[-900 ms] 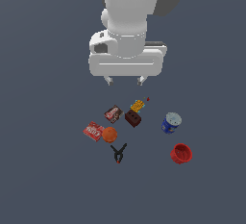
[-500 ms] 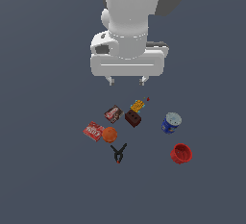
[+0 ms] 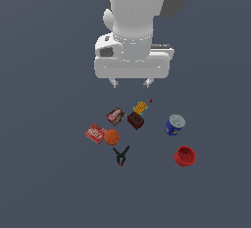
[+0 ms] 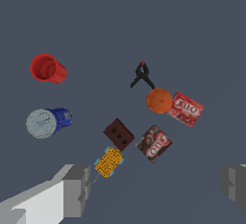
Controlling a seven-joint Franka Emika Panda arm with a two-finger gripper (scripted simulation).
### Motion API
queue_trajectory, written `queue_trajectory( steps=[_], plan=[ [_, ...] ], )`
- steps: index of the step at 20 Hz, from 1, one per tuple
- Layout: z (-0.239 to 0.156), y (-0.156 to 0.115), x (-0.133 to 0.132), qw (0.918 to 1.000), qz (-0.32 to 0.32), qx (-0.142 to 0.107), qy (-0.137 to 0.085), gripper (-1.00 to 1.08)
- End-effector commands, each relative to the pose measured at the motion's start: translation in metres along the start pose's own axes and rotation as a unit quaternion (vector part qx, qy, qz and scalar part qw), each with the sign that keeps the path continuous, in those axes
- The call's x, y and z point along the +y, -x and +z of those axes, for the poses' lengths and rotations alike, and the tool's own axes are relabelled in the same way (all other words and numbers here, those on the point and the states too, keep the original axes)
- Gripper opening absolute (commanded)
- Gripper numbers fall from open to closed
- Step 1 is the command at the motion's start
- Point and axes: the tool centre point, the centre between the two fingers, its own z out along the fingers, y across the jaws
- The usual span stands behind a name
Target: Pick up a designated object from a clutter of objects.
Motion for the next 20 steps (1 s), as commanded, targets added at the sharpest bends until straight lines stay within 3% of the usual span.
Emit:
queue_trajectory(
  steps=[1,10,20],
  plan=[
    [0.004,-0.001,-0.004,1.0000,0.005,0.000,0.000,1.00],
    [0.032,-0.010,-0.035,0.9990,0.046,-0.001,0.001,1.00],
    [0.084,-0.017,-0.093,0.9930,0.118,-0.002,0.003,1.00]
  ],
)
